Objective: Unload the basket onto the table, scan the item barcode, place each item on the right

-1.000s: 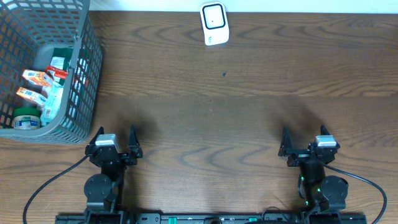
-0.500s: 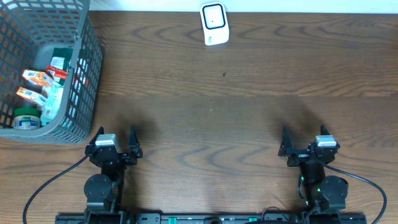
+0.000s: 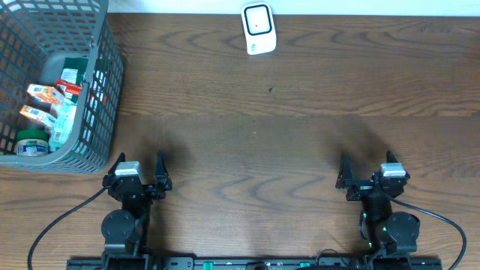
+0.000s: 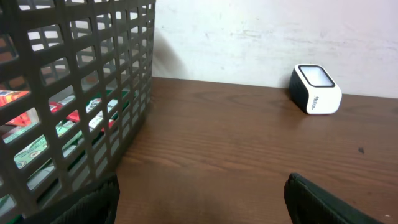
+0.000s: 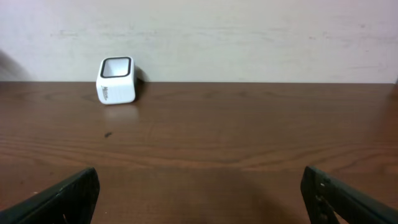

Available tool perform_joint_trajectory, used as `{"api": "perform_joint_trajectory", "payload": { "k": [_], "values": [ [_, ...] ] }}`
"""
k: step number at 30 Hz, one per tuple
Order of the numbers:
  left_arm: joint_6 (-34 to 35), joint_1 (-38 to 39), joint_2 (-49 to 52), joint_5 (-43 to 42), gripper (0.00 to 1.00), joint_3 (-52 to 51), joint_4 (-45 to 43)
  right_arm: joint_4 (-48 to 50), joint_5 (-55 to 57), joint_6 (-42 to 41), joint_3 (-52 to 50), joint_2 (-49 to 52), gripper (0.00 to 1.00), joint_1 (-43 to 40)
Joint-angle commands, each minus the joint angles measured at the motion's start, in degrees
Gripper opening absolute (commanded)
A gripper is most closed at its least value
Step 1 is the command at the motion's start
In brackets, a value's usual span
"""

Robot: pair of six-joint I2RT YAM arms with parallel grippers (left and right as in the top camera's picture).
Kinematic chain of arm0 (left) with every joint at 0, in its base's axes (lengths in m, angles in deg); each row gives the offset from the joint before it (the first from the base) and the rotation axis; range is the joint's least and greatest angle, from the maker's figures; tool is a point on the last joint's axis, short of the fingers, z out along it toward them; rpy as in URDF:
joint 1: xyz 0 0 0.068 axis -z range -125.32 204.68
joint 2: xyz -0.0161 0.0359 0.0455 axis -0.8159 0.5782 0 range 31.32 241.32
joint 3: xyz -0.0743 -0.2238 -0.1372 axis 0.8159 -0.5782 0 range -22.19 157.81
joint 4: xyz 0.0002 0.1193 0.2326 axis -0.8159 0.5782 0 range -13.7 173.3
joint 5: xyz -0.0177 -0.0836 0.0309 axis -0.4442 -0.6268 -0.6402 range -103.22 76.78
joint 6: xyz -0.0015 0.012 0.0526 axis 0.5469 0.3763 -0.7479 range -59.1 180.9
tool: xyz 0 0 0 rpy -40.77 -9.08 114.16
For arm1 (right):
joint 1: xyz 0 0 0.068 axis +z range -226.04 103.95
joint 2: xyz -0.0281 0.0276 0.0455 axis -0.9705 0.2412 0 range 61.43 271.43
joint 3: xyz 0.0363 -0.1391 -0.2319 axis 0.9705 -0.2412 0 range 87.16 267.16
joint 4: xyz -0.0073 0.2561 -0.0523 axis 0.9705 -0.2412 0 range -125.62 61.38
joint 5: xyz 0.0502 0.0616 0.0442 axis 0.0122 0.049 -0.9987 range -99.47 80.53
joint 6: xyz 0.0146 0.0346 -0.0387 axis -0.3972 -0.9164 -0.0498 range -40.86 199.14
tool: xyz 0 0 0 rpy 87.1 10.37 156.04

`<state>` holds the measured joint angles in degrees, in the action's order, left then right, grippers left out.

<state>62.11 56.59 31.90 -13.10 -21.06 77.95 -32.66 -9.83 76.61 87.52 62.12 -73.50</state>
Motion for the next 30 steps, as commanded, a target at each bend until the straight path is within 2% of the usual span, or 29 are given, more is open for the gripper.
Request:
{"api": "perform_joint_trajectory", "payload": {
  "k": [1, 14, 23, 30],
  "values": [
    [-1.0, -0.3, -0.2, 0.3, 0.85, -0.9, 2.4, -0.2, 0.1, 0.4, 0.0, -0.3, 0.99, -0.2],
    [-0.9, -0.3, -0.2, 0.3, 0.85, -0.9, 2.4, -0.2, 0.1, 0.4, -0.1, -0.3, 0.99, -0.2],
    [10.4, -0.2, 0.4, -1.4, 0.85, 3.8, 4.3, -0.2, 0.1, 0.5, 0.0, -0.3, 0.99, -0.2],
    [13.7, -0.2, 7.5, -7.5, 0.86, 16.3, 10.8, -0.2, 0.1, 0.4, 0.0, -0.3, 0.99, -0.2]
  ]
}}
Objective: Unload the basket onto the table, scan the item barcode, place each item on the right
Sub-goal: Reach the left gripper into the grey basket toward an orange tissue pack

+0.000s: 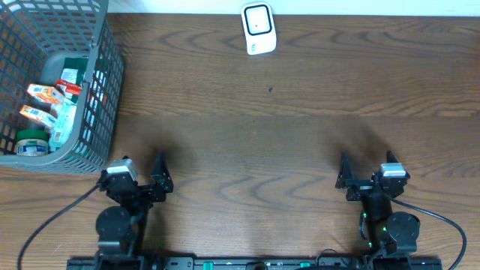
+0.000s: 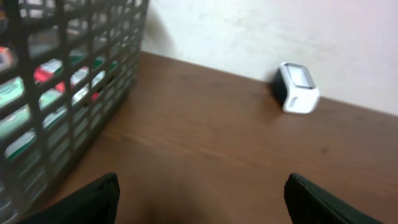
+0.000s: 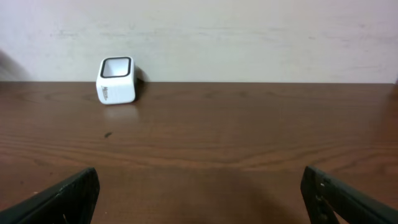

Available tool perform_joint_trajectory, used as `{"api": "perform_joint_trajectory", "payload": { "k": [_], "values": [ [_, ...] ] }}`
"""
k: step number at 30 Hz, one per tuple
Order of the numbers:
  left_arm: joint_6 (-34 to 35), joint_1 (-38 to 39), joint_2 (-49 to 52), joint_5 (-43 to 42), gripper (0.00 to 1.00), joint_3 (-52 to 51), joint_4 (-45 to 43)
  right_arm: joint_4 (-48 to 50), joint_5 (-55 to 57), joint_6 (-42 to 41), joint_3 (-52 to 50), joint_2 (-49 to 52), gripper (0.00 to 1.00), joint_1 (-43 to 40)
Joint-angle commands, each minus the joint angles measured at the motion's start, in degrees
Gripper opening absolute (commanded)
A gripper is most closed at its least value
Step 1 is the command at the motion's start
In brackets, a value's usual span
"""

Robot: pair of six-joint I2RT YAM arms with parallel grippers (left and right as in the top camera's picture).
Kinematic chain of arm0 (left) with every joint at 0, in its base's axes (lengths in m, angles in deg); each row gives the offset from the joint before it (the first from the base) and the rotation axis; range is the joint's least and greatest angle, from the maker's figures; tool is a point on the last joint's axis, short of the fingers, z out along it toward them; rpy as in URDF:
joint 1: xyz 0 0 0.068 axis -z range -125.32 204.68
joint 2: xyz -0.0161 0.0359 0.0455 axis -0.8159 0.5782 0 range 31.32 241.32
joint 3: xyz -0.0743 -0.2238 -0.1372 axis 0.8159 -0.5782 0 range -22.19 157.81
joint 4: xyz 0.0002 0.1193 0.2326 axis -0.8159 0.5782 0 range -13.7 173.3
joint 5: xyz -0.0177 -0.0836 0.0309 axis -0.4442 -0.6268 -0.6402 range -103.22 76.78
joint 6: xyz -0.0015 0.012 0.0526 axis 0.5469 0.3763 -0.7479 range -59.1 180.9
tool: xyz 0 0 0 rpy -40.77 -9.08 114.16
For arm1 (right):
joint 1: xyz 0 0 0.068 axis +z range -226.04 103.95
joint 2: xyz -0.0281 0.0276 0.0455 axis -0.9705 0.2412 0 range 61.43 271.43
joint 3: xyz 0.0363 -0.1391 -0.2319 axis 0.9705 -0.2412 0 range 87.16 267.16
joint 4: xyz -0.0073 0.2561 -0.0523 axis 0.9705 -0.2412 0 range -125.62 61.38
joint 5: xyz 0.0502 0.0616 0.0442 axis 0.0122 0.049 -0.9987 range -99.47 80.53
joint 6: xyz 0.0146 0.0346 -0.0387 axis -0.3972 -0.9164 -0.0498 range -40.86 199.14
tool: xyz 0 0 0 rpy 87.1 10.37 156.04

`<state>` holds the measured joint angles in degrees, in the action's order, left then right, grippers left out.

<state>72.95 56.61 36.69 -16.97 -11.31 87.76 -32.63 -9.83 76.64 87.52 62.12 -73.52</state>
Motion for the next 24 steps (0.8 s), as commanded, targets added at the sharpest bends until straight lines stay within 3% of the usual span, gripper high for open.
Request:
{"api": "perform_joint_trajectory", "payload": {
  "k": [1, 8, 24],
  "values": [
    [3.3, -0.3, 4.5, -3.9, 0.85, 9.1, 2.4, -0.3, 0.1, 0.4, 0.0, -0.3, 0.99, -0.2],
    [3.3, -0.3, 21.2, -6.1, 0.85, 32.2, 15.4, -0.3, 0.1, 0.4, 0.0, -0.3, 0.99, -0.2],
    [-0.2, -2.7, 72.7, -6.1, 0.85, 102.2, 60.9, -0.3, 0.1, 0.4, 0.0, -0.3, 0.99, -0.2]
  ]
}}
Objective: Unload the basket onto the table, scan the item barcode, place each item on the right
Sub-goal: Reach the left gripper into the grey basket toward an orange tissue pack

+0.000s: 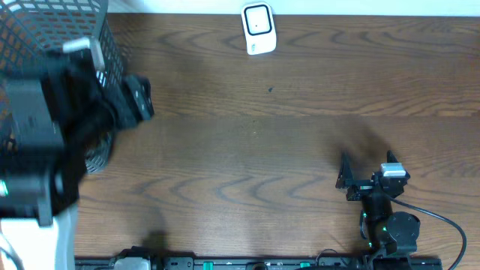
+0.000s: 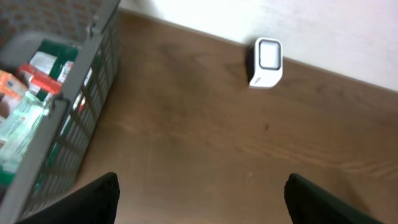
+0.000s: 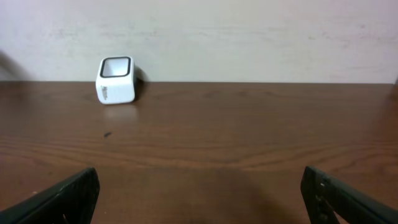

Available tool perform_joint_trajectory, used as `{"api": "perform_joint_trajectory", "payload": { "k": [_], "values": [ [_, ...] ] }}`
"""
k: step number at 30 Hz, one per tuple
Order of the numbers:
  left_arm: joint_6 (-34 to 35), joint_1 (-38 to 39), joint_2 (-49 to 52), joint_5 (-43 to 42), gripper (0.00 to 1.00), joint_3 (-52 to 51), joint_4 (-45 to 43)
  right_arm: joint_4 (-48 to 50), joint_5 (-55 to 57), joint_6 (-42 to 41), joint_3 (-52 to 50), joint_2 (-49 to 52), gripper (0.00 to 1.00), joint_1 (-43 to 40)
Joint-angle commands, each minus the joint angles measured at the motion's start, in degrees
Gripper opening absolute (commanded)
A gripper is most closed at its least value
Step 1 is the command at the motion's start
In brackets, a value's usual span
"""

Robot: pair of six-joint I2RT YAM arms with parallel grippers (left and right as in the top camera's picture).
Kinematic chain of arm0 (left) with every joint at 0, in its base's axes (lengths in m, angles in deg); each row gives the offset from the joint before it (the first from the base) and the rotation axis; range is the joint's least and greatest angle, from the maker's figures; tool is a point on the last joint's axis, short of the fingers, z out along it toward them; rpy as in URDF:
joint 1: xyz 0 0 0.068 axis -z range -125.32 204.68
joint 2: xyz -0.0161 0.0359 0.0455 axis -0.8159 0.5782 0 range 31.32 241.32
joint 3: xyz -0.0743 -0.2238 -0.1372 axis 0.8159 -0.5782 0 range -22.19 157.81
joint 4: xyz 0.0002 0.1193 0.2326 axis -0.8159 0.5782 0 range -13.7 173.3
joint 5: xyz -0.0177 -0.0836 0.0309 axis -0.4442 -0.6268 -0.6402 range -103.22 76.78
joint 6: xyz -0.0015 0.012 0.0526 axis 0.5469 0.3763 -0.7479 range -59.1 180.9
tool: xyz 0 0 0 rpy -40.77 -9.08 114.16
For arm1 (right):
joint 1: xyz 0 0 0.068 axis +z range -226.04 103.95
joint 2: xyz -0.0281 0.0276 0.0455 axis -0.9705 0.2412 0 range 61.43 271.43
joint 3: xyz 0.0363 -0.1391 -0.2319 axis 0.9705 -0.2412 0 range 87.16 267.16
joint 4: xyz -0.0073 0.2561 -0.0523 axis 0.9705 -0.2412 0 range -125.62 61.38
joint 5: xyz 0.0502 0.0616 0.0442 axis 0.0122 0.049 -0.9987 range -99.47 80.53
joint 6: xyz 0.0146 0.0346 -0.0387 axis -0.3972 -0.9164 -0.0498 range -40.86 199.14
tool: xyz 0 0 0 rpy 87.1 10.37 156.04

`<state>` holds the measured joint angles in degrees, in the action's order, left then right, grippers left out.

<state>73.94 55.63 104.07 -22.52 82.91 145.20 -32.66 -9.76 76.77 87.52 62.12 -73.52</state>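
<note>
The white barcode scanner point(image 1: 257, 28) stands at the table's far edge, also seen in the left wrist view point(image 2: 267, 61) and the right wrist view point(image 3: 116, 81). Packaged items point(image 2: 34, 78), green, red and white, lie in the grey mesh basket point(image 2: 93, 87) at the far left. My left gripper point(image 2: 199, 199) is raised high beside the basket's right wall, open and holding nothing; its blurred arm point(image 1: 45, 127) hides most of the basket from overhead. My right gripper point(image 1: 366, 171) rests open and empty near the front right.
The brown wooden table point(image 1: 300, 135) spreads between the basket, the scanner and the right arm. A pale wall point(image 3: 249, 37) rises behind the far edge. Black cables point(image 1: 442, 225) run from the right arm's base at the front.
My left arm has gone from low at the front left to high beside the basket, now looking down into it. The left gripper remains open. The right arm has not moved.
Both grippers first rested open at the table's front, the left facing the basket wall. The left wrist then turned slightly right, showing more of the table and scanner. Now the left arm is raised over the basket's side, the items visible from above.
</note>
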Motion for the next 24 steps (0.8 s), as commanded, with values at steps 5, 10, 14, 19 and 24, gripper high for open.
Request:
{"api": "perform_joint_trajectory", "payload": {
  "k": [5, 10, 14, 19, 24],
  "values": [
    [-1.2, -7.7, 12.9, -0.5, 0.85, 15.4, 7.1, -0.2, 0.0, 0.3, 0.0, -0.3, 0.99, -0.2],
    [-6.9, -14.3, 15.3, 4.2, 0.85, 15.4, 6.7, -0.2, 0.0, 0.3, -0.1, -0.3, 0.99, -0.2],
    [-7.0, -18.8, 15.8, 7.2, 0.85, 15.1, 6.0, -0.2, 0.0, 0.3, -0.1, -0.3, 0.99, -0.2],
    [-7.0, -22.8, 17.0, 7.2, 0.85, 14.0, 5.3, -0.2, 0.0, 0.3, 0.0, -0.3, 0.99, -0.2],
    [-7.0, -24.9, 19.9, 7.2, 0.85, 14.0, 4.5, -0.2, 0.0, 0.3, -0.1, -0.3, 0.99, -0.2]
  ]
}}
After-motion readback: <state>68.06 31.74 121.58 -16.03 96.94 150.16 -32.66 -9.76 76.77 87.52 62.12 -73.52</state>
